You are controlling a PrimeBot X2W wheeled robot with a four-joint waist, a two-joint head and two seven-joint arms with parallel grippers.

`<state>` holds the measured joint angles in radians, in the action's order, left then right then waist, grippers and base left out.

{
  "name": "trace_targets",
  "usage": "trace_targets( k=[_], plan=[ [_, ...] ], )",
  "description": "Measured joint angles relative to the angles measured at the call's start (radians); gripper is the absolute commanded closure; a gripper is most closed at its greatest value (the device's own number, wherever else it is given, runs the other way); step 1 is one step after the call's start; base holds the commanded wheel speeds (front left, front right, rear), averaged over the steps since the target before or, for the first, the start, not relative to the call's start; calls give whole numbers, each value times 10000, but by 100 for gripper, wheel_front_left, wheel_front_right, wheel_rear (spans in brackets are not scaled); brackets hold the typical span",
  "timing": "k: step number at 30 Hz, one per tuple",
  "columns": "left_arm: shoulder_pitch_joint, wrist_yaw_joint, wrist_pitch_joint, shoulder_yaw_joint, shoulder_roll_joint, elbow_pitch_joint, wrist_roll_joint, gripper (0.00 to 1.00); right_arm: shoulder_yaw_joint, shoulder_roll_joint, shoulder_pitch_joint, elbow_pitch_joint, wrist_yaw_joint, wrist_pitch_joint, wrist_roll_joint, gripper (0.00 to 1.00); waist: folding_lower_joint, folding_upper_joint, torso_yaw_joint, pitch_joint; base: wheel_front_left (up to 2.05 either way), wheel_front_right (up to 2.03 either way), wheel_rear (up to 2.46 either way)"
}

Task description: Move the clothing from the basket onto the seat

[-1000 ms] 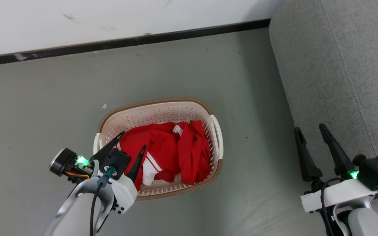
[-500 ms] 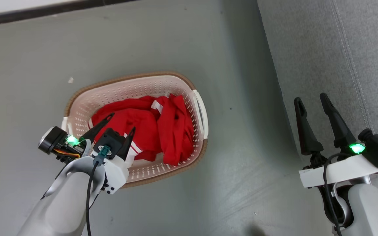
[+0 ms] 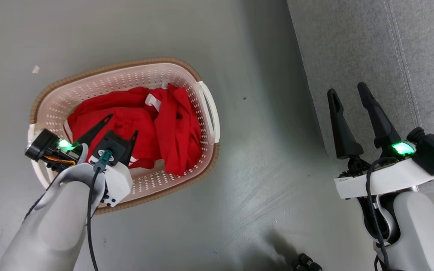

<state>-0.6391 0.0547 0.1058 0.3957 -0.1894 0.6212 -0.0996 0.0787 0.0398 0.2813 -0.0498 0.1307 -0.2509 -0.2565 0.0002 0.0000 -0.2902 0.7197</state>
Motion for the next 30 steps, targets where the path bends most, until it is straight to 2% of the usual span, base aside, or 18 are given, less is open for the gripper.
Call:
trace_targets(
  k=[15, 27, 28, 29, 30],
  plan=[
    [-775, -267, -182, -270, -259, 759, -102, 0, 309, 0, 696, 13, 0, 0, -232, 0, 0, 0, -508, 1071, 0, 0, 0],
    [-1325, -757, -447, -594, -476, 1287, -238, 0, 470, 0, 1225, 29, 0, -6, -341, 0, 0, 0, -673, 1617, 0, 0, 0],
    [-1348, -763, -525, -596, -474, 1346, -238, 14, 491, 0, 1272, 29, 0, -10, -341, 0, 0, 0, -678, 1650, 0, 0, 0],
    [-1360, -777, -587, -596, -466, 1421, -238, 35, 500, 0, 1329, 29, 0, -12, -341, 0, 0, 0, -681, 1681, 0, 0, 0],
    [-1362, -784, -619, -596, -449, 1480, -230, 52, 499, 2, 1366, 29, 0, -12, -341, 0, 0, 0, -683, 1709, 0, 0, 0]
  ],
)
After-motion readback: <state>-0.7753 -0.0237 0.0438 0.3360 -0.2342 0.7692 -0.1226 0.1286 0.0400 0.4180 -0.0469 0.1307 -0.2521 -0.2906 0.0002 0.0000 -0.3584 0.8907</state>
